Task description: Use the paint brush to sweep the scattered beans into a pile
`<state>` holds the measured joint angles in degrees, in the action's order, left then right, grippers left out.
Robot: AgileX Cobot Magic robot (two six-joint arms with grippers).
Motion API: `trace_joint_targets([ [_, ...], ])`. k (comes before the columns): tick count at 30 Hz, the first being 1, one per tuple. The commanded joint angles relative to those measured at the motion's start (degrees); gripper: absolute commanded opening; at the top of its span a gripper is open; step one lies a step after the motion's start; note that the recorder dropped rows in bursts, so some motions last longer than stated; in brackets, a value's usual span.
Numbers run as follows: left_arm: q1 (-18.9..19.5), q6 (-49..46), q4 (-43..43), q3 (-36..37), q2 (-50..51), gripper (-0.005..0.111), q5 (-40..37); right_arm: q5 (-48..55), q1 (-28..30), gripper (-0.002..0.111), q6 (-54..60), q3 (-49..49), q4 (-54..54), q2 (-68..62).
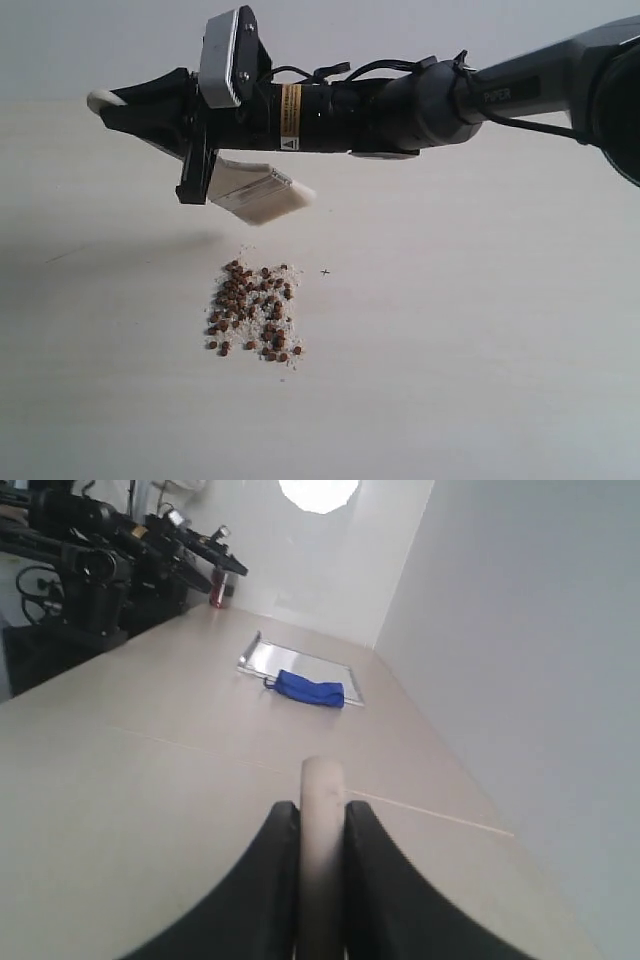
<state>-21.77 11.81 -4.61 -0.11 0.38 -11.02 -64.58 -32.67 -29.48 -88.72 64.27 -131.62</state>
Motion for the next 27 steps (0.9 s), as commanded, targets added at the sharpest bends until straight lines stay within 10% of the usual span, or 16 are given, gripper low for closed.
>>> trace_joint_targets([
  [1, 0.1, -0.1, 0.3, 0.1, -0.2, 0.0, 0.0, 1.7, 0.0, 0.0, 3.0, -0.4, -1.0, -0.5],
  [27, 0.1, -0.1, 0.3, 0.1, -0.2, 0.0, 0.0, -5.4, 0.0, 0.0, -5.4, -0.4, 4.0, -2.5],
])
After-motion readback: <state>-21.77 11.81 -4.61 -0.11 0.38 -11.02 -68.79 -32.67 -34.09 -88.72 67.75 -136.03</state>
